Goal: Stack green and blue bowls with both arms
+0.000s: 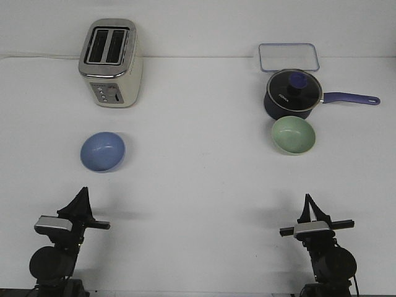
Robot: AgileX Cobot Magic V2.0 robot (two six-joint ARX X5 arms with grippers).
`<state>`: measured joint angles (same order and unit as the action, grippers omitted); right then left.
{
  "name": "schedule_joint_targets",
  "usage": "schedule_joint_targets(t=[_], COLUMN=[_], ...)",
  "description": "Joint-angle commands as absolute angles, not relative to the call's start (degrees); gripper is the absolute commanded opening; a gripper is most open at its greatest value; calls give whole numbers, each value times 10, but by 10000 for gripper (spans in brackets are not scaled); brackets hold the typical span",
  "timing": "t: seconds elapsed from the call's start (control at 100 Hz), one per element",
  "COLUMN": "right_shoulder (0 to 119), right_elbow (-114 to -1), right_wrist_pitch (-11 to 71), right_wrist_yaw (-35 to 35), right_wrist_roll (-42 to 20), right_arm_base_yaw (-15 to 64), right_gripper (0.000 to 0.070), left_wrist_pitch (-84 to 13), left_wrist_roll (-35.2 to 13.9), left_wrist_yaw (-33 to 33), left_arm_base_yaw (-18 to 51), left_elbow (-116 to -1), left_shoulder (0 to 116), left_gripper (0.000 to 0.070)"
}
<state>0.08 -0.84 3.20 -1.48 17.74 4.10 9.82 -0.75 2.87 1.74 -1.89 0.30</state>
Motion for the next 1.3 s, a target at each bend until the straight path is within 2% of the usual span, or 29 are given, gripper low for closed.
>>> schedule_joint_targets(t=[0.0,0.84,0.97,1.18,1.29], right_shoulder=[1,1,1,1,1], right_elbow=[-7,-7,-7,-7,-16], right_wrist_pitch=[26,26,26,26,34], right_wrist_yaw=[-15,-13,-10,-15,-13], right_wrist_roll=[178,168,81,-107,-158], right_arm_base_yaw=[42,42,42,42,42], right_gripper=[0,0,0,0,0], left_wrist_pitch=[104,104,104,104,104], left_wrist_roll=[-5,-5,-5,-5,-5], left_wrist_yaw=[26,26,26,26,26], left_arm_base_yaw=[17,17,17,17,17], left_elbow=[-8,-8,-8,-8,-8], left_shoulder=[2,2,2,2,2], left_gripper=[15,15,15,15,15])
